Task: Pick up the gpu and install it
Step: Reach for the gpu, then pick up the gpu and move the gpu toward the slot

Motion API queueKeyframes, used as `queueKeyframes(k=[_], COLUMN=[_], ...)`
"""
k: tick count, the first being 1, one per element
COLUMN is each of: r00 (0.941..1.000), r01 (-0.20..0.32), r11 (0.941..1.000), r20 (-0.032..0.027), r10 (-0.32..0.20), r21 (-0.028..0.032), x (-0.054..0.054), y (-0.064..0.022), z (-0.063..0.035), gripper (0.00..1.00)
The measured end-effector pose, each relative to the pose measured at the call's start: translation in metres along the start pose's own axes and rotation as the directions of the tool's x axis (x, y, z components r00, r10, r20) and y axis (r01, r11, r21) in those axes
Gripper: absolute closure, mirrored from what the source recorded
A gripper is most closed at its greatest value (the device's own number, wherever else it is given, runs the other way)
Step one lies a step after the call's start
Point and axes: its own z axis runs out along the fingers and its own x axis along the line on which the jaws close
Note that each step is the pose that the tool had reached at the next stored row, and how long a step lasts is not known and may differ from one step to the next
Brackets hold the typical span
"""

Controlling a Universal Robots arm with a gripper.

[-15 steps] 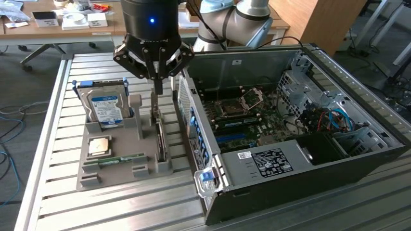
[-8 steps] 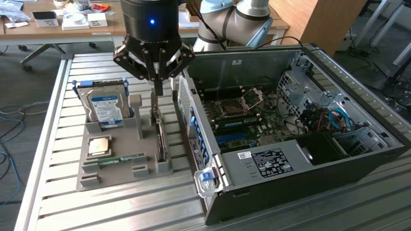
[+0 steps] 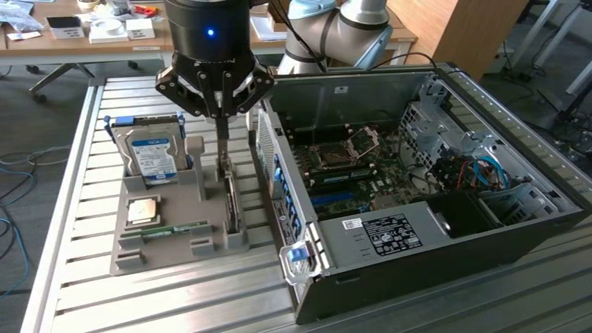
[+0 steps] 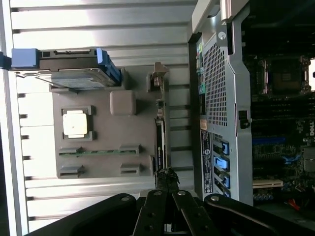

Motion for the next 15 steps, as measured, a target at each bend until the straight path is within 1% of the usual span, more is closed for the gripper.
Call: queueKeyframes(k=[15], r00=[1.0000], r01=[0.000], r11=[1.0000], r20=[0.0000], r10=[0.000], r21=[0.0000], x=[0.0001], y=[-0.0010], z=[0.0002], gripper=[0.89])
